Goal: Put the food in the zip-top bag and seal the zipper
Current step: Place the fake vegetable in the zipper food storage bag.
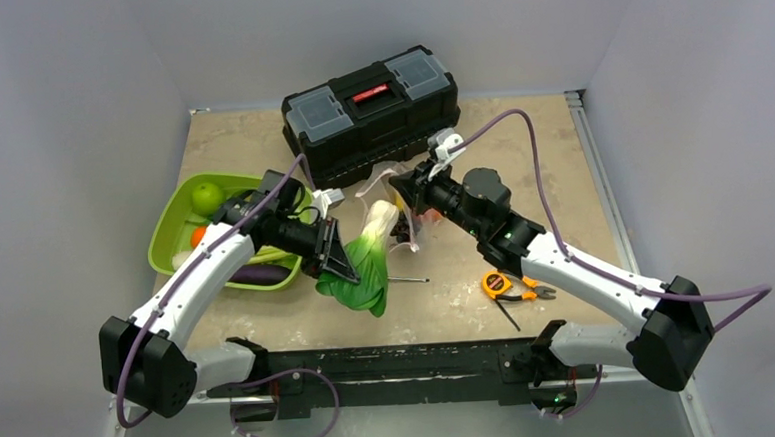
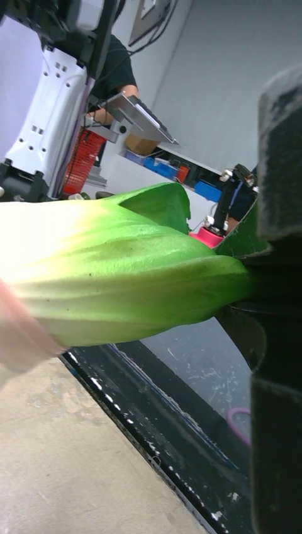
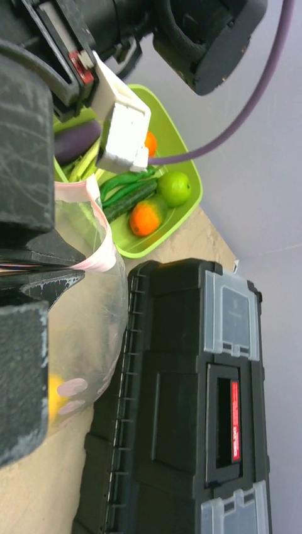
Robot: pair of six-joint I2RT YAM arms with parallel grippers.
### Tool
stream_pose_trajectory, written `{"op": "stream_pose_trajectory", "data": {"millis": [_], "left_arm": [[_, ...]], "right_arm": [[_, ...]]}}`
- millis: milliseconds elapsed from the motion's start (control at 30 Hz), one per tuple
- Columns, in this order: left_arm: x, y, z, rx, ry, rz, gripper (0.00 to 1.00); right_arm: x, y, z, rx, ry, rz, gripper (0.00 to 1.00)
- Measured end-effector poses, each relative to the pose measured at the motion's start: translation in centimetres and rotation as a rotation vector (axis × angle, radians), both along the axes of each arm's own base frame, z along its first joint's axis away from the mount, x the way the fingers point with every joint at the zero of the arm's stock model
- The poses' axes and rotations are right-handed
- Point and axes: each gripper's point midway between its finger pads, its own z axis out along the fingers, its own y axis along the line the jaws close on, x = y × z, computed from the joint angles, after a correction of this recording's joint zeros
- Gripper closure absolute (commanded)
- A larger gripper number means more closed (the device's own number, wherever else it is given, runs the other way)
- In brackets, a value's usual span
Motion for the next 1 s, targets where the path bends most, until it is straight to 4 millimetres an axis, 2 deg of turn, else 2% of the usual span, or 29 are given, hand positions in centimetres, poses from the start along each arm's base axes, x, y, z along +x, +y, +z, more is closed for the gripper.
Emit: {"op": "stream_pose_trajectory", "data": {"millis": [333,567,767,1000], "left_arm": [[4.1,-2.1,1.5,-0.053,0.004,0.132,1.0],[7.2,-1.3,1.3,0.117,-0.08,0.257,1.0],[7.1,-0.7,0.8,0.184,-0.14,0.357,1.0],[6.8,-0.5,0.4,0.32,-0.261,0.383,0.94]], "right_arm": [[-3.1,3.4,-0.5,-0.002,0.005,0.159,1.0],[-3.5,4.1,-1.2,-0.01,0.023,0.197,1.0],[-3.7,4.4,-1.4,-0.001,0.039,0.2,1.0],[-3.9,5.0,-1.8,0.017,0.077,0.222,1.0]]}}
